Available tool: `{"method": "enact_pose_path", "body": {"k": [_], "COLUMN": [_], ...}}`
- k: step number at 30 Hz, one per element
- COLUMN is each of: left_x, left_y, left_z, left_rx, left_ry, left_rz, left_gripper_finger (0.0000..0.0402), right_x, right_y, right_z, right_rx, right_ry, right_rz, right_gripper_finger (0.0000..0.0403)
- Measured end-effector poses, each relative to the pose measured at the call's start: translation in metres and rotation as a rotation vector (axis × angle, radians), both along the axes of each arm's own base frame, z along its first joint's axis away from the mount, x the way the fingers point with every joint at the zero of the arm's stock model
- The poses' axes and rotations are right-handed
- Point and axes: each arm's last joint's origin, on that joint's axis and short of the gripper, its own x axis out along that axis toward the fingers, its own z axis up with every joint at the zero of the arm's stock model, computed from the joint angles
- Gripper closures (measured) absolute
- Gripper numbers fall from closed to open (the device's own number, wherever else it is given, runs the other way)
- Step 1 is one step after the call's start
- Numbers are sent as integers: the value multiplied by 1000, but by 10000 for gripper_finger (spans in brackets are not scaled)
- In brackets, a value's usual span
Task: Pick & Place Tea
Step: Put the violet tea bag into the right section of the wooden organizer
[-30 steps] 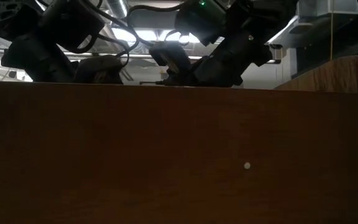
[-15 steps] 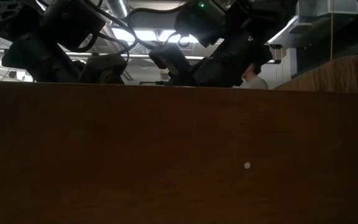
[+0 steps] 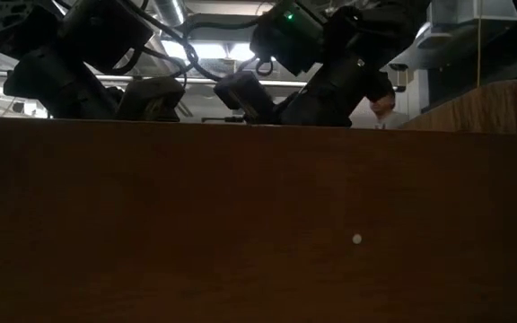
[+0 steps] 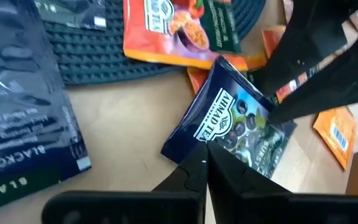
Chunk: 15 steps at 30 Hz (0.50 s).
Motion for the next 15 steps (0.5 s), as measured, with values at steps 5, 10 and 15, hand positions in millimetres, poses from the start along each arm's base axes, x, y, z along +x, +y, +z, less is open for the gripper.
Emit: {"method": "enact_pose_path", "body": {"k": [5, 10, 15], "left_x": [-3, -3, -3], "left_y": [-4, -4, -3], "left_z": [-2, -2, -2], "left_rx": [-26, -69, -68], "left_ry": [28, 26, 12], "left_rz": [11, 55, 98], "left_gripper_finger": [398, 398, 398], "right_x": [2, 5, 6], "right_y": [2, 3, 4], "right_z": [-4, -3, -3], "right_rx": [21, 39, 57], "right_ry": [-13, -40, -55], "right_rz": [16, 7, 21], "right_gripper_finger": [291, 291, 306]}}
